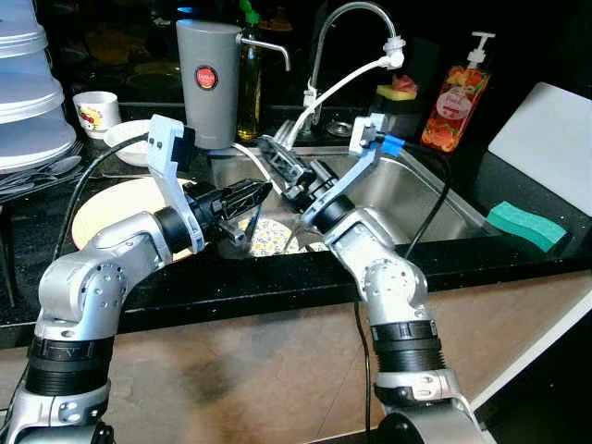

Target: Kitchen organization

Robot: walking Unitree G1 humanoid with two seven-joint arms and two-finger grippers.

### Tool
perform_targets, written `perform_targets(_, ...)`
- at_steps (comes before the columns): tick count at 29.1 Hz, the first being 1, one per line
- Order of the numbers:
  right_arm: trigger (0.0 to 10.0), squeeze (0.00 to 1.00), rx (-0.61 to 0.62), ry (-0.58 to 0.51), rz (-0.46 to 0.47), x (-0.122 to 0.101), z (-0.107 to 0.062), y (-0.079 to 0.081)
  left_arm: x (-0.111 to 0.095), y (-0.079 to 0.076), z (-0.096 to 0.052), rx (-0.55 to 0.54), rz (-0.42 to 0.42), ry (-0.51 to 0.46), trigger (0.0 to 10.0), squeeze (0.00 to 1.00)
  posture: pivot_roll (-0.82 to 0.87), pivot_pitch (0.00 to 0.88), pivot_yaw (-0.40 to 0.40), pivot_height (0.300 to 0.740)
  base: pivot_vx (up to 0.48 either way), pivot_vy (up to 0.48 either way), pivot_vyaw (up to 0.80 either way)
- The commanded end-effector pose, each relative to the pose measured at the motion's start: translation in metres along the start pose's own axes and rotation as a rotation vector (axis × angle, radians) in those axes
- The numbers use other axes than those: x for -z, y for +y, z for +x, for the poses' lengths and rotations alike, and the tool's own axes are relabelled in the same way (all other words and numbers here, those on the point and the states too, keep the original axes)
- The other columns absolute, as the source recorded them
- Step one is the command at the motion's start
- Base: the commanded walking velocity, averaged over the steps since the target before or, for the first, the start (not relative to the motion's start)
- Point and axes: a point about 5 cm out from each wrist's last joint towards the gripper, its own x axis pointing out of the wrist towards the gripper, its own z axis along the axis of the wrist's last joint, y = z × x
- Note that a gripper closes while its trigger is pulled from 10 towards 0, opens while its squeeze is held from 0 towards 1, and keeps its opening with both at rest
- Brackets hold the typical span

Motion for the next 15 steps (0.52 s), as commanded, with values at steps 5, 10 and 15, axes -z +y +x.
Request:
perform_targets(5,0.0,0.0,0.037,-0.038,-0.014,-0.009,0.002,-0.009,-0.002,0.006,-0.002,-0.062,0.023,-0.008,10.0,1.0,0.09,0.047,-0.087,0.74,0.0,0.0,0.0)
perform_targets(10,0.0,0.0,0.094,-0.054,-0.126,-0.018,0.003,-0.021,-0.004,0.021,-0.004,-0.197,0.091,-0.013,10.0,1.0,0.09,0.048,-0.087,0.74,0.0,0.0,0.0)
perform_targets(15,0.0,0.0,0.17,-0.05,-0.265,-0.017,0.004,-0.036,0.001,0.019,-0.002,-0.206,0.178,0.032,10.0,0.0,0.09,0.048,-0.087,0.74,0.0,0.0,0.0)
